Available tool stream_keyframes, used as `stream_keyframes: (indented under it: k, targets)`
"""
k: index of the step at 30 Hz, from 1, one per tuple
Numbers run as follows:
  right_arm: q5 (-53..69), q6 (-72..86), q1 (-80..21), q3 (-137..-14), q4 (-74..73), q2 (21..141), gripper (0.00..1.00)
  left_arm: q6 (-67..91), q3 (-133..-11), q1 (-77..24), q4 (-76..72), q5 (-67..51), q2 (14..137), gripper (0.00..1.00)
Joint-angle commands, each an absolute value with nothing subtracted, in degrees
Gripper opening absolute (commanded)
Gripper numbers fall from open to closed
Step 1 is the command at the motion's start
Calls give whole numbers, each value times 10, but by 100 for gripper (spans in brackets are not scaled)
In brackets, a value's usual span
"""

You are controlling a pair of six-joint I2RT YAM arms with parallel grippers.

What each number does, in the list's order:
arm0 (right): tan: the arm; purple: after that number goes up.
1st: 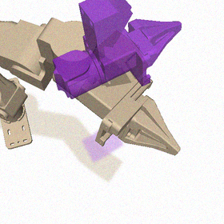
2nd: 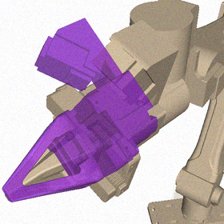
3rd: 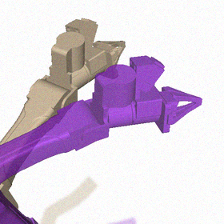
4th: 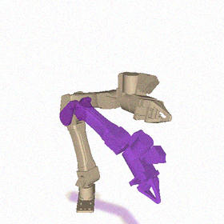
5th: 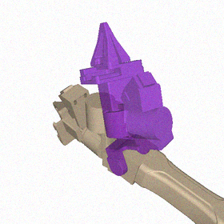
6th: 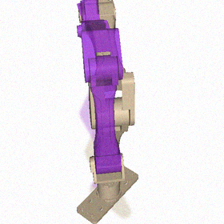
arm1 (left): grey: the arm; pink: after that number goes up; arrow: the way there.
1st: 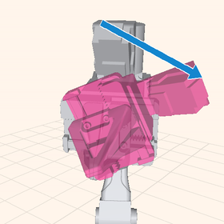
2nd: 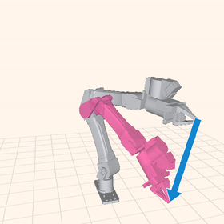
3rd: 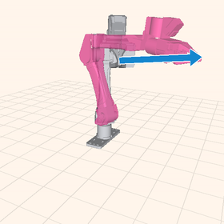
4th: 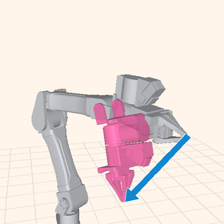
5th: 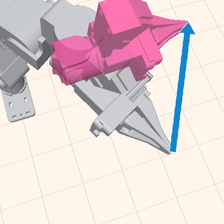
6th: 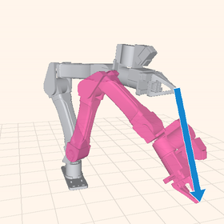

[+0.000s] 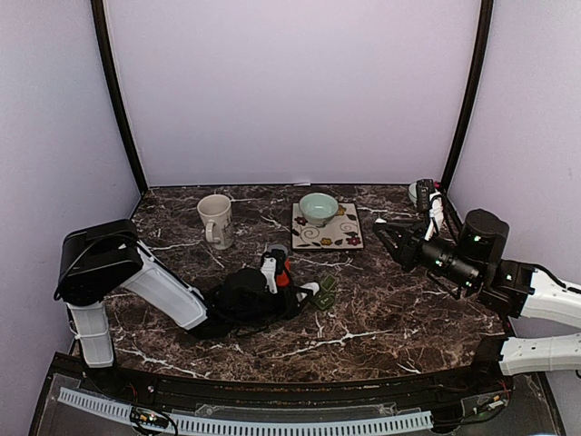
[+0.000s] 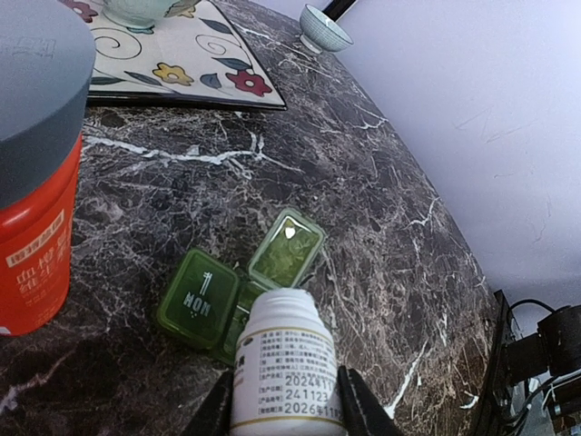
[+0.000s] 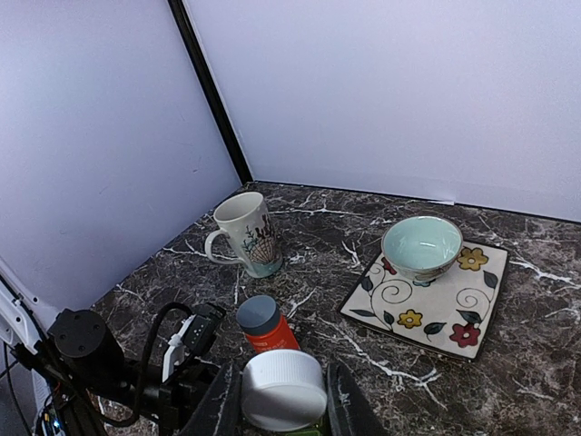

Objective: Sort the pills into containers
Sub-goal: Pour the pill into the compartment of the pill container.

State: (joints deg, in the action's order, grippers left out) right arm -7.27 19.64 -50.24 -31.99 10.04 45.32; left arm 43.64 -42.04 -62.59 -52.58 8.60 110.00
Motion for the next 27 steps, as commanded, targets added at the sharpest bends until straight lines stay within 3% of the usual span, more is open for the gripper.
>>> stream_keyframes:
  k: [1, 27]
  targets:
    - [-68, 202, -499, -313, 113, 448, 0, 423, -436, -631, -506, 94, 1077, 0]
    - [-66, 207, -498, -313, 113, 447, 0, 418, -452, -638, -464, 110, 1070, 0]
